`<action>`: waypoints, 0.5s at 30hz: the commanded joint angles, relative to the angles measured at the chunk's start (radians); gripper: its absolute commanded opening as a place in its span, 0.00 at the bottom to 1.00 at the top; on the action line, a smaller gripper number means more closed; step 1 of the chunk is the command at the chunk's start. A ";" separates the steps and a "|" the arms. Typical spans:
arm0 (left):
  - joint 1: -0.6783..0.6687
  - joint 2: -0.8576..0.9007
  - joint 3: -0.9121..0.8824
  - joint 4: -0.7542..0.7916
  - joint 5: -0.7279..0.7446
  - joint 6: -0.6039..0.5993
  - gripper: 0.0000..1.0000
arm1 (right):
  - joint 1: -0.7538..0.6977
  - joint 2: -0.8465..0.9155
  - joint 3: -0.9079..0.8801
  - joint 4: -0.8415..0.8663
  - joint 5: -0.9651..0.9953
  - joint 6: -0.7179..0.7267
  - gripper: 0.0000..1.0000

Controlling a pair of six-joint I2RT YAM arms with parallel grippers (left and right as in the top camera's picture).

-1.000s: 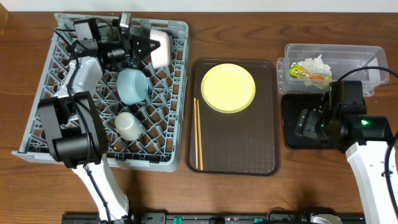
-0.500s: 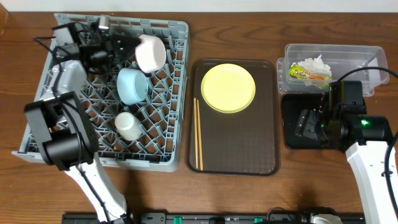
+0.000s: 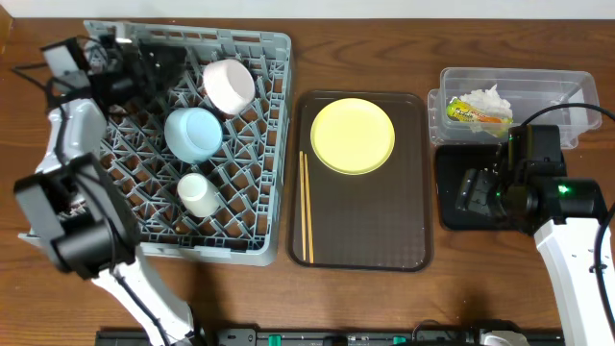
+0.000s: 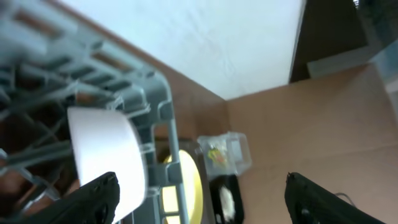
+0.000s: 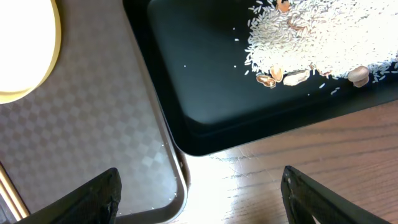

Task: Sort waste into correct bins and load items into the dishwasher
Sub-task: 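Move the left gripper down to the wooden chopsticks on the brown tray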

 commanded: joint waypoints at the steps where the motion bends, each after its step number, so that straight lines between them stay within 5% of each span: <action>1: -0.006 -0.146 0.003 -0.020 -0.067 0.006 0.86 | -0.008 -0.011 0.019 -0.003 0.000 0.013 0.80; 6: -0.071 -0.317 0.003 -0.267 -0.239 0.155 0.88 | -0.008 -0.011 0.019 0.000 0.000 0.013 0.81; 10: -0.195 -0.453 0.003 -0.593 -0.622 0.308 0.90 | -0.008 -0.011 0.019 0.000 0.000 0.008 0.82; 15: -0.425 -0.552 0.003 -0.864 -0.983 0.287 0.91 | -0.008 -0.011 0.019 0.000 0.000 0.005 0.82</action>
